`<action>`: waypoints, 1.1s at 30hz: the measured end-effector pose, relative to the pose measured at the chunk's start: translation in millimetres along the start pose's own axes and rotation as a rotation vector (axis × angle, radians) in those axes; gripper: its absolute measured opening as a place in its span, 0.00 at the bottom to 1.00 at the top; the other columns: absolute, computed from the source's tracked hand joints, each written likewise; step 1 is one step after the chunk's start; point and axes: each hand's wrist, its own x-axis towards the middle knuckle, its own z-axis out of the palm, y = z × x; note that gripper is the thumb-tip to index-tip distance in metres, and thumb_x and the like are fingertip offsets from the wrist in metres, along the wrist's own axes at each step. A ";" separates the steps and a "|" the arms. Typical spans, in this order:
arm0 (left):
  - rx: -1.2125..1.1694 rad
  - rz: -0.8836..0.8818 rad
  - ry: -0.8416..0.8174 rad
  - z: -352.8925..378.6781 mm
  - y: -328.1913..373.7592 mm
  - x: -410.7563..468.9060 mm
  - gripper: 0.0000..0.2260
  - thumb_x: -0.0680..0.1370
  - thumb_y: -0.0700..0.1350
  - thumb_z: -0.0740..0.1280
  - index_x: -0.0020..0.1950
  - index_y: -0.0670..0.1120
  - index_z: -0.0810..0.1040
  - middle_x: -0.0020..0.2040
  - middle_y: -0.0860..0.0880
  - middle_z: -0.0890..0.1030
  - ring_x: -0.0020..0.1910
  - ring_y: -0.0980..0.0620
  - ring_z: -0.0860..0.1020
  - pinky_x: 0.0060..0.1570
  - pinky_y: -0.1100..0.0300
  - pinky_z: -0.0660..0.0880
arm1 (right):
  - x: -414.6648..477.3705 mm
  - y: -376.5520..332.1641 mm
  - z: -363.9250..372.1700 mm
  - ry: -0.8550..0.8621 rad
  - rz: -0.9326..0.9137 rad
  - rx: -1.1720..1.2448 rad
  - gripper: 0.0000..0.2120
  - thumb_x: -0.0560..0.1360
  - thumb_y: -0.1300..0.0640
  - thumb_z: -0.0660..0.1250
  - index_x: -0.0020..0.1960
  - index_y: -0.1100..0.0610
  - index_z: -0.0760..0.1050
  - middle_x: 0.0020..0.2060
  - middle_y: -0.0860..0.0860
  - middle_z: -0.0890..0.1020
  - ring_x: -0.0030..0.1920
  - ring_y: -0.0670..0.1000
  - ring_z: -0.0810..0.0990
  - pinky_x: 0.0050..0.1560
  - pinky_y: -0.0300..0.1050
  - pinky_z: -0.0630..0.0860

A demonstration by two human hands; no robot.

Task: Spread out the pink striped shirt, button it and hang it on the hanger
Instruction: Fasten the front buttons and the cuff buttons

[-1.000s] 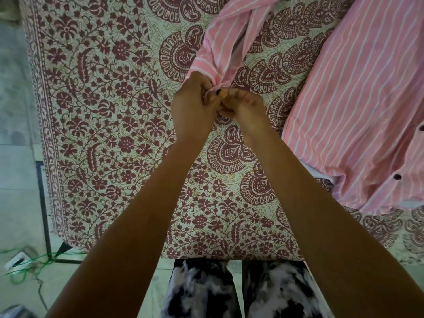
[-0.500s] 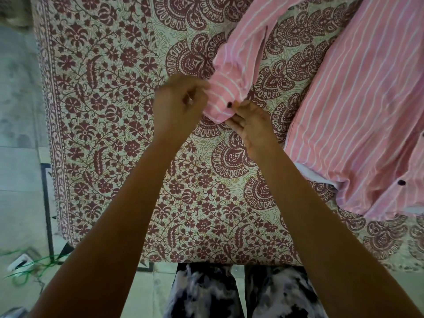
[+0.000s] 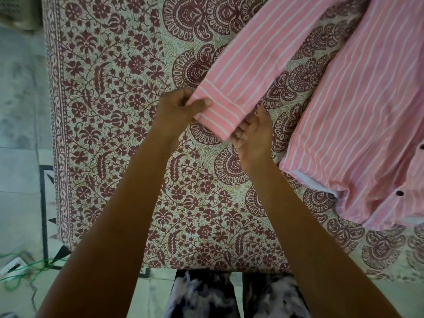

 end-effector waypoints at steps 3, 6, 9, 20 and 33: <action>0.021 0.083 0.023 -8.9 5.5 4.0 0.06 0.73 0.40 0.69 0.42 0.48 0.73 0.43 0.50 0.79 0.43 0.55 0.79 0.38 0.65 0.77 | -0.4 4.1 4.1 -0.097 -0.057 -0.044 0.22 0.78 0.46 0.56 0.64 0.59 0.69 0.53 0.55 0.80 0.51 0.52 0.80 0.55 0.49 0.77; -0.064 0.063 0.042 -22.0 9.0 12.9 0.05 0.74 0.41 0.68 0.45 0.48 0.72 0.47 0.50 0.80 0.48 0.49 0.80 0.43 0.56 0.80 | 4.1 10.5 16.7 -0.135 -0.161 -0.180 0.13 0.74 0.63 0.66 0.59 0.61 0.72 0.48 0.51 0.81 0.46 0.48 0.81 0.48 0.43 0.80; -0.040 0.087 0.223 -31.0 6.4 24.7 0.08 0.73 0.39 0.69 0.43 0.49 0.72 0.46 0.51 0.79 0.44 0.53 0.80 0.38 0.60 0.80 | 21.3 20.5 33.6 0.062 -0.323 -0.514 0.11 0.70 0.61 0.71 0.50 0.64 0.76 0.43 0.54 0.82 0.42 0.53 0.81 0.46 0.51 0.81; 0.382 0.179 0.456 -43.1 -6.3 62.0 0.15 0.69 0.44 0.74 0.51 0.44 0.74 0.43 0.52 0.77 0.38 0.53 0.76 0.34 0.63 0.73 | 43.0 24.9 56.8 0.272 -0.460 -1.148 0.16 0.69 0.42 0.70 0.36 0.55 0.74 0.35 0.50 0.80 0.34 0.51 0.75 0.29 0.40 0.61; 0.579 0.344 0.391 -15.9 4.8 -11.8 0.16 0.73 0.40 0.68 0.61 0.45 0.75 0.60 0.46 0.78 0.55 0.50 0.76 0.53 0.61 0.70 | -19.0 -6.3 7.7 0.159 -0.660 -1.089 0.17 0.75 0.56 0.65 0.63 0.58 0.71 0.56 0.52 0.80 0.55 0.51 0.78 0.51 0.40 0.71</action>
